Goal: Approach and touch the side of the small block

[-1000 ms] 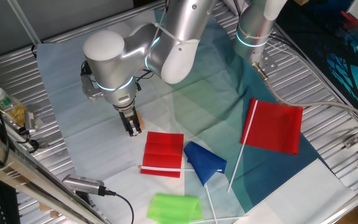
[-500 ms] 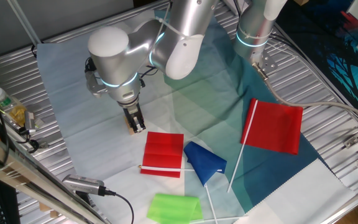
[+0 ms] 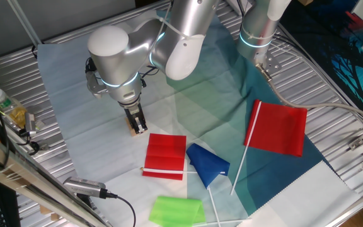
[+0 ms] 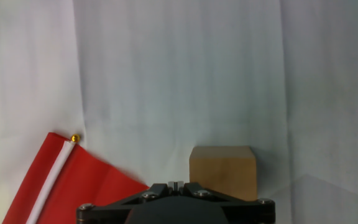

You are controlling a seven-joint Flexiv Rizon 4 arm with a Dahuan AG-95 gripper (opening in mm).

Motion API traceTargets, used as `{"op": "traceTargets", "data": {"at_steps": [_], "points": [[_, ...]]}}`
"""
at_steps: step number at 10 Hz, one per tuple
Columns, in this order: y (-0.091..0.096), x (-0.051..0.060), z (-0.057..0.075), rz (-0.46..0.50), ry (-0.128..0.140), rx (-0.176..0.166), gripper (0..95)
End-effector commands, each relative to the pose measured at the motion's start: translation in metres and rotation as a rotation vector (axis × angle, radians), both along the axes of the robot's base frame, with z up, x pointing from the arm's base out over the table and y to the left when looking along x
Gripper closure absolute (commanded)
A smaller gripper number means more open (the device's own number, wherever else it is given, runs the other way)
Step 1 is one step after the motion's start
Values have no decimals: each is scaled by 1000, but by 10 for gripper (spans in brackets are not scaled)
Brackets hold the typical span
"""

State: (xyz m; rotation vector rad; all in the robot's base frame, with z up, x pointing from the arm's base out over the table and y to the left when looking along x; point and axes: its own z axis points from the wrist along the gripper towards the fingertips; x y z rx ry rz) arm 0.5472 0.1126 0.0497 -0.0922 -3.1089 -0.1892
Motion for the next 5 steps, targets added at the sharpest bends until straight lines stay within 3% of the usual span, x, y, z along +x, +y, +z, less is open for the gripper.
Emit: {"op": "traceTargets", "data": {"at_steps": [1, 5], "points": [[0, 0, 0, 2, 0, 0, 950], [0, 0, 0, -6, 3, 0, 950]]}}
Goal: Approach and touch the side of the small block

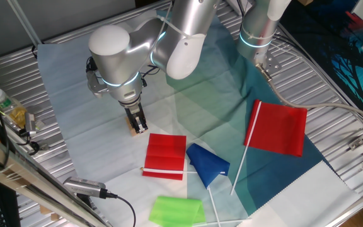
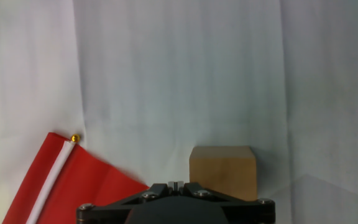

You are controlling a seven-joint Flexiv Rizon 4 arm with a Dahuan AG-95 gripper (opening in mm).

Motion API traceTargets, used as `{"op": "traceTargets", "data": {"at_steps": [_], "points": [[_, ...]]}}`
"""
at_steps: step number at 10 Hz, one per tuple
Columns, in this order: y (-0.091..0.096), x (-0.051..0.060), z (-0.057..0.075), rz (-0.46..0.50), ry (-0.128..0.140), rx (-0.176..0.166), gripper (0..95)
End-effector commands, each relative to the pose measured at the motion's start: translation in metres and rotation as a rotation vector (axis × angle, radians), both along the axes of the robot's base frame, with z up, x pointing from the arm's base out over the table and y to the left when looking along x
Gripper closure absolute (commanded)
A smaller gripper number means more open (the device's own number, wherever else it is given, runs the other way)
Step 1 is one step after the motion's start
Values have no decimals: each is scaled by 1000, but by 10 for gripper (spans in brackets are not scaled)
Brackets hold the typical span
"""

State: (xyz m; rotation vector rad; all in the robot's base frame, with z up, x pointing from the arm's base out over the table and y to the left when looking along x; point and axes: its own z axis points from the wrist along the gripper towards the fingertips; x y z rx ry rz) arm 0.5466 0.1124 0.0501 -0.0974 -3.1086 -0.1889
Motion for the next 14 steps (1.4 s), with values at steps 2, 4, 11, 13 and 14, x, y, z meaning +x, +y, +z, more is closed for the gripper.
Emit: {"op": "traceTargets", "data": {"at_steps": [2, 4, 11, 13, 14], "points": [[0, 0, 0, -15, 16, -3, 950], [0, 0, 0, -22, 22, -5, 950], [0, 0, 0, -25, 32, -4, 950], [0, 0, 0, -25, 32, -4, 950], [0, 0, 0, -23, 32, -4, 950]]}}
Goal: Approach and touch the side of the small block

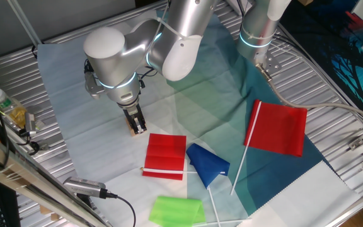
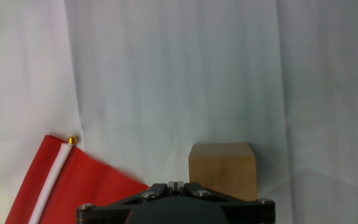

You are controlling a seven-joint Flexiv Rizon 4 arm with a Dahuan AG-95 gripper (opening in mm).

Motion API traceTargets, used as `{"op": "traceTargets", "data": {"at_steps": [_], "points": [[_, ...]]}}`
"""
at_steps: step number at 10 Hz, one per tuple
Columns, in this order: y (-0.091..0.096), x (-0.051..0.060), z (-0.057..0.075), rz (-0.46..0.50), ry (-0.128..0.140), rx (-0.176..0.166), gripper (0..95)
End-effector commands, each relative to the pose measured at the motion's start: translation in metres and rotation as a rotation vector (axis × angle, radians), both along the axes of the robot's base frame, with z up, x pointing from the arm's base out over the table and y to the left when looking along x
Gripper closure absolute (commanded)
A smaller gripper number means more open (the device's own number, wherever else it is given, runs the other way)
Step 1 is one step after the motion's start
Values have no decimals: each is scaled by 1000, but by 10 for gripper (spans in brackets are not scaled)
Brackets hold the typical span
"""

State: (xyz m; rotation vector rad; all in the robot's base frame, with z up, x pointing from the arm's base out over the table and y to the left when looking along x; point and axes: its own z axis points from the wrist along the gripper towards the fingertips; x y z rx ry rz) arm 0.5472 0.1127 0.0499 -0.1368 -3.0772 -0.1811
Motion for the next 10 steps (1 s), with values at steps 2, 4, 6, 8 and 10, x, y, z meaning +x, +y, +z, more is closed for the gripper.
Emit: {"op": "traceTargets", "data": {"at_steps": [2, 4, 6, 8, 10], "points": [[0, 0, 0, 2, -1, 0, 950], [0, 0, 0, 3, -2, 1, 950], [0, 0, 0, -17, 9, 1, 950], [0, 0, 0, -21, 23, 2, 950], [0, 0, 0, -26, 40, 3, 950]]}}
